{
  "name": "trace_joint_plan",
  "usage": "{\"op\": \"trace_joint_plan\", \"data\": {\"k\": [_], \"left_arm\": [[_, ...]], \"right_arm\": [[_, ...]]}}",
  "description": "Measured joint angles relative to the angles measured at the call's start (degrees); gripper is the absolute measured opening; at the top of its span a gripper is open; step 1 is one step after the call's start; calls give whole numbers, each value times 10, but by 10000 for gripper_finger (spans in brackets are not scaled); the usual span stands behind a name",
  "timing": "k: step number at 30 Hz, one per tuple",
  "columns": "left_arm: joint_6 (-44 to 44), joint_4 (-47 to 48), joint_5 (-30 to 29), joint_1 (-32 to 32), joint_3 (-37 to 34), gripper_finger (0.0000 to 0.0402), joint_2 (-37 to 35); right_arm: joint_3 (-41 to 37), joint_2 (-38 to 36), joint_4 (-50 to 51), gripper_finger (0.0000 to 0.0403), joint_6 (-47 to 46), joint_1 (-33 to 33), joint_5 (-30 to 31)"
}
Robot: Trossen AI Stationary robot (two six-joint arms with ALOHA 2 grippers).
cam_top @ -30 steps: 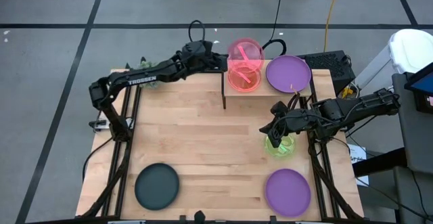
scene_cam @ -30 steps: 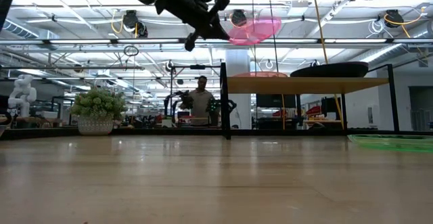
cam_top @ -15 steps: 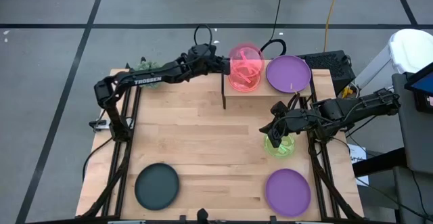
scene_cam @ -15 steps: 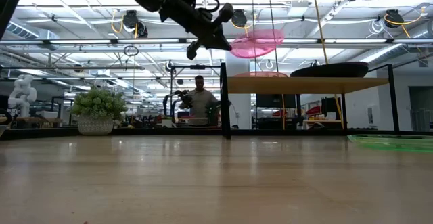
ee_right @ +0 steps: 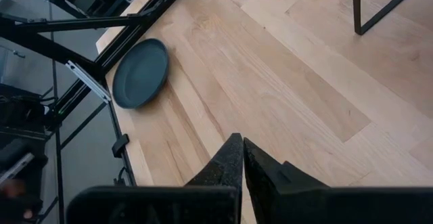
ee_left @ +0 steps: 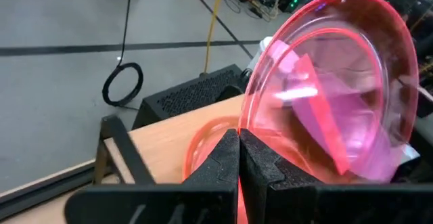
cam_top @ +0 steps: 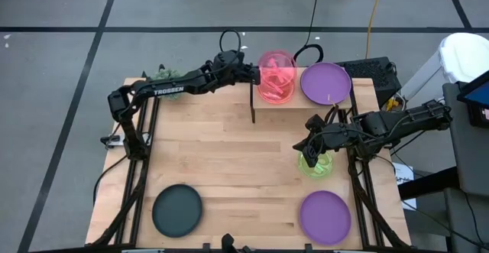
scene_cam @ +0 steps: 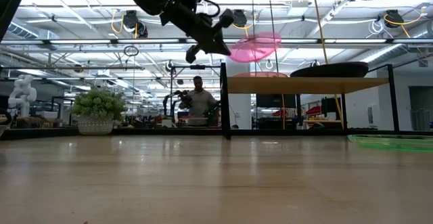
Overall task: Place and stack plates onto a shelf
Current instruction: Stack the pink plate on the pink plate on the shelf
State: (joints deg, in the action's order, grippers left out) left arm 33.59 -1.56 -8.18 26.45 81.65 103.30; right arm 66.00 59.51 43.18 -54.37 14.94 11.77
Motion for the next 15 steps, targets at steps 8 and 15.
{"op": "trace_joint_plan", "data": {"k": [8, 15], "left_arm": [[21, 8, 12, 4, -1, 1, 12], [13, 10, 22, 0, -2, 1, 23]], "right_arm": [[0, 0, -2, 0, -2, 0, 0], [0, 0, -5, 0, -4, 0, 0]]}}
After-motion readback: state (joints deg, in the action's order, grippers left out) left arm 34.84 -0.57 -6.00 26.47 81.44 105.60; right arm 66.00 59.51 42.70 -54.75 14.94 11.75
